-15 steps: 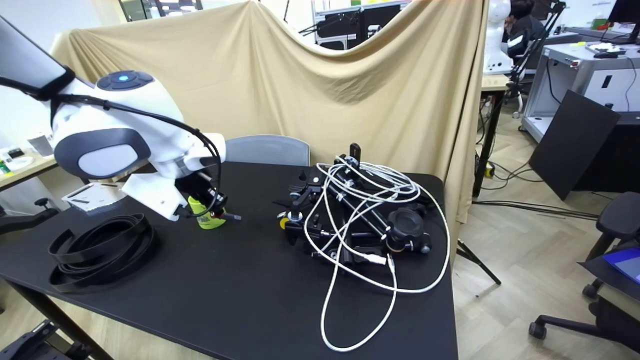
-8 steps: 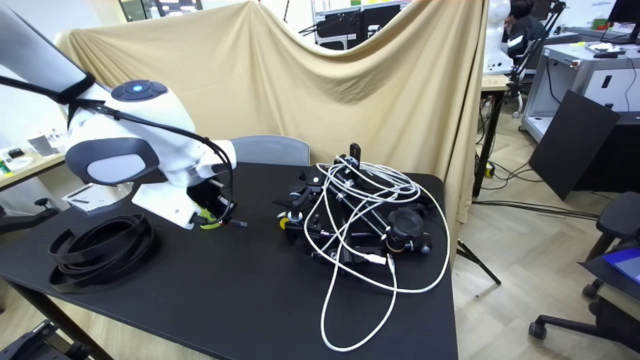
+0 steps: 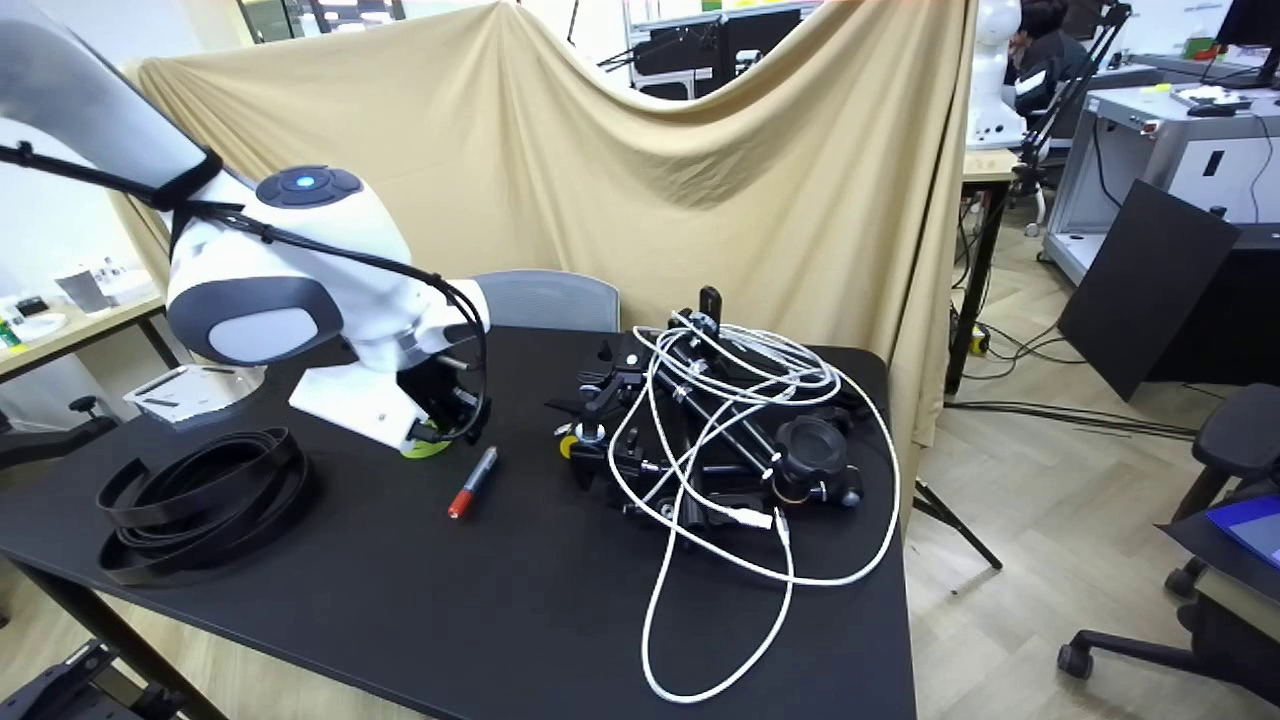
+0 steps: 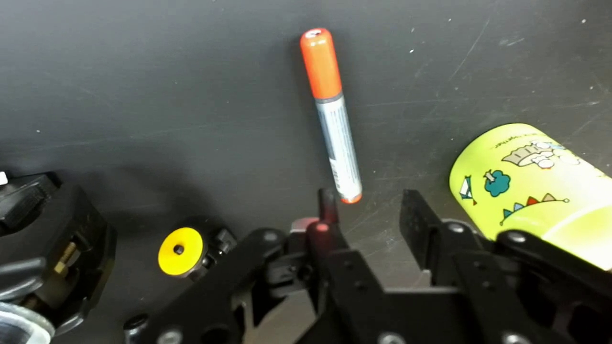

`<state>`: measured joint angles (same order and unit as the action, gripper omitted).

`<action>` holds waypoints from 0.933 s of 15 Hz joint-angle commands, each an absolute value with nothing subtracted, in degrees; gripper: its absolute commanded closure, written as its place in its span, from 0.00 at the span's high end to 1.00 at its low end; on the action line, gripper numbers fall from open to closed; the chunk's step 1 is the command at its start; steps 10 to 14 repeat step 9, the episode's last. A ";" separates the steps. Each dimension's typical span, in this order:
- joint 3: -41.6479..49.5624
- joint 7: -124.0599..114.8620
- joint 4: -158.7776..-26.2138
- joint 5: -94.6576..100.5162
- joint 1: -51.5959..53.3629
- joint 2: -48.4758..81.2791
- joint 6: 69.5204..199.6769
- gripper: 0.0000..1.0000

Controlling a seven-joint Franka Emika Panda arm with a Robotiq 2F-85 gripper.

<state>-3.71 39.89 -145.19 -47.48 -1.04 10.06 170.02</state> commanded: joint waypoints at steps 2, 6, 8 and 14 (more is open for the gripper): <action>-4.68 40.20 -142.46 -48.87 -1.52 13.21 168.67 0.78; -2.12 32.50 -143.78 -44.43 0.54 12.47 166.00 1.00; -0.80 28.03 -144.63 -41.32 1.70 11.16 165.21 1.00; -0.12 25.64 -145.08 -39.60 2.33 10.26 164.79 1.00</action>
